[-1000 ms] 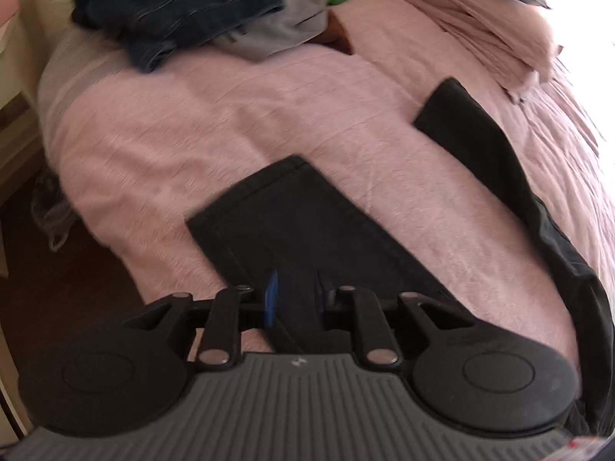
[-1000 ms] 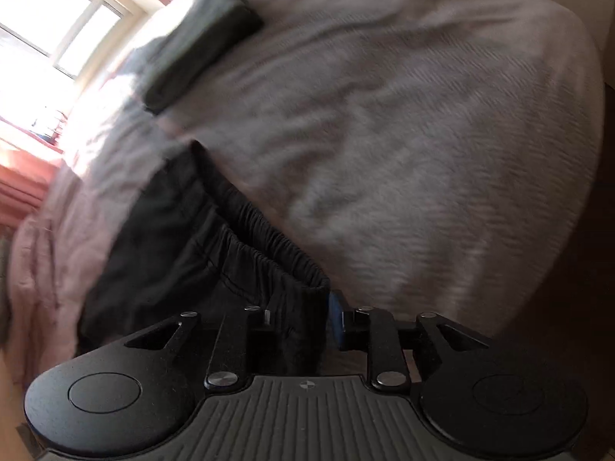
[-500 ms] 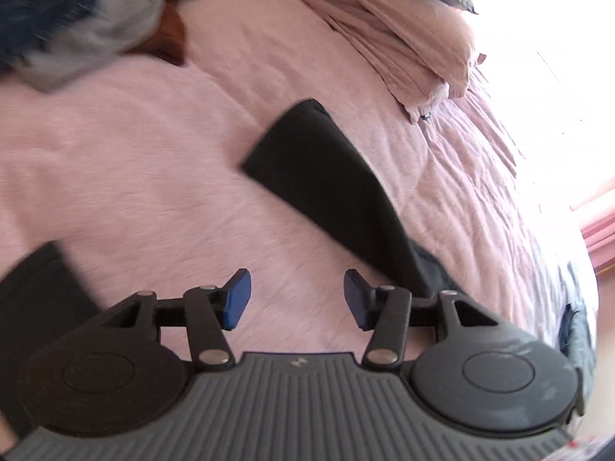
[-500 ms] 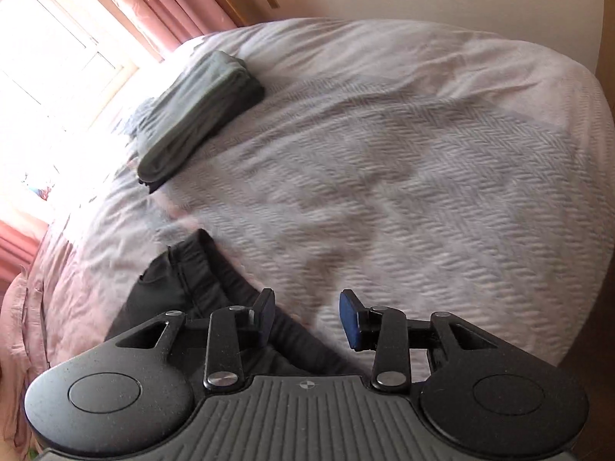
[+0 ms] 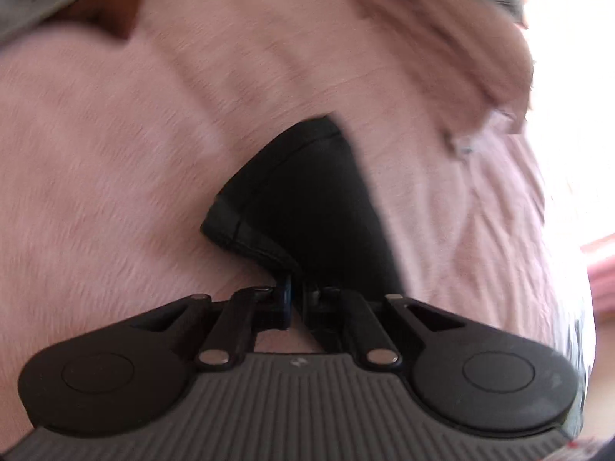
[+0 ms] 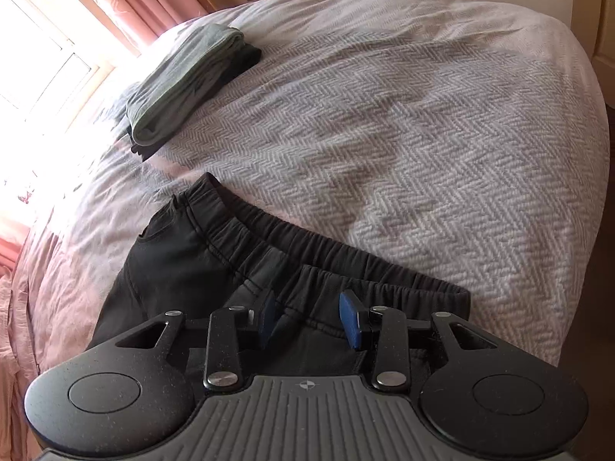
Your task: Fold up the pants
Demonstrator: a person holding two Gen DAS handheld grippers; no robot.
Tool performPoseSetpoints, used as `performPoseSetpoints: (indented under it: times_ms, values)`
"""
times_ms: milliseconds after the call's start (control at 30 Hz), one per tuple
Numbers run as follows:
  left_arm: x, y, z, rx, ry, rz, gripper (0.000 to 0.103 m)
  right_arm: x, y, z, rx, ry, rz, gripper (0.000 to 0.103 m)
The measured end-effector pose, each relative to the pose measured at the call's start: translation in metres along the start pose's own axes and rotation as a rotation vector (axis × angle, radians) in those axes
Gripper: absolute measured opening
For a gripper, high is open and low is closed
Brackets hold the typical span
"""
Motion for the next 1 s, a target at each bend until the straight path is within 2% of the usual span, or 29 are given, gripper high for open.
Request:
performPoseSetpoints:
  times_ms: [100,133,200,233,267,367,400,433,500,567,700,833,1000]
  values:
    - [-0.026,0.031,-0.052,-0.172,-0.128,0.178,0.002,0.009,0.004,-0.001,-0.024,-0.007,-0.007,0.035]
    - [-0.027,0.04,-0.07,-0.241,-0.141,0.222,0.003,0.012,0.007,-0.001,-0.032,-0.003,-0.009,0.035]
    - [-0.014,0.055,-0.084,-0.282,-0.136,0.272,0.006,0.019,0.013,-0.001,-0.051,0.006,-0.023,0.035]
    - [-0.005,0.058,-0.079,-0.264,-0.094,0.302,0.012,0.022,0.015,0.0,-0.054,0.01,-0.033,0.035]
    - [0.005,0.058,-0.068,-0.233,-0.02,0.325,0.016,0.024,0.018,0.004,-0.052,0.015,-0.043,0.035]
    - [0.049,0.047,-0.035,-0.16,0.248,0.354,0.014,0.028,0.021,0.016,-0.026,0.034,-0.048,0.035]
    - [0.067,0.044,-0.03,-0.135,0.304,0.331,0.014,0.029,0.022,0.02,-0.018,0.038,-0.055,0.035]
    - [0.078,0.042,-0.03,-0.116,0.325,0.295,0.014,0.031,0.022,0.024,-0.008,0.046,-0.067,0.035]
    - [0.095,0.032,-0.043,-0.115,0.285,0.225,0.014,0.037,0.024,0.035,0.026,0.073,-0.109,0.036]
    - [0.092,0.025,-0.05,-0.105,0.256,0.206,0.014,0.042,0.028,0.048,0.063,0.092,-0.158,0.037]
    - [0.051,0.006,-0.057,-0.091,0.18,0.241,0.015,0.049,0.044,0.079,0.106,0.155,-0.246,0.038]
    - [-0.001,-0.017,-0.068,-0.094,0.119,0.274,0.019,0.055,0.061,0.114,0.15,0.272,-0.321,0.038]
    - [-0.039,-0.063,-0.084,-0.089,0.089,0.283,0.021,0.05,0.084,0.161,0.225,0.39,-0.356,0.038]
Point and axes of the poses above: each gripper's, at about its wrist camera, not at the fingertips, and z roughly the way its jaws point, x to its left, y to its top, the point moved 5 cm from there along z, roughly the way its jaws point, and after that the axes turned 15 degrees about y, right-handed, at the moved point
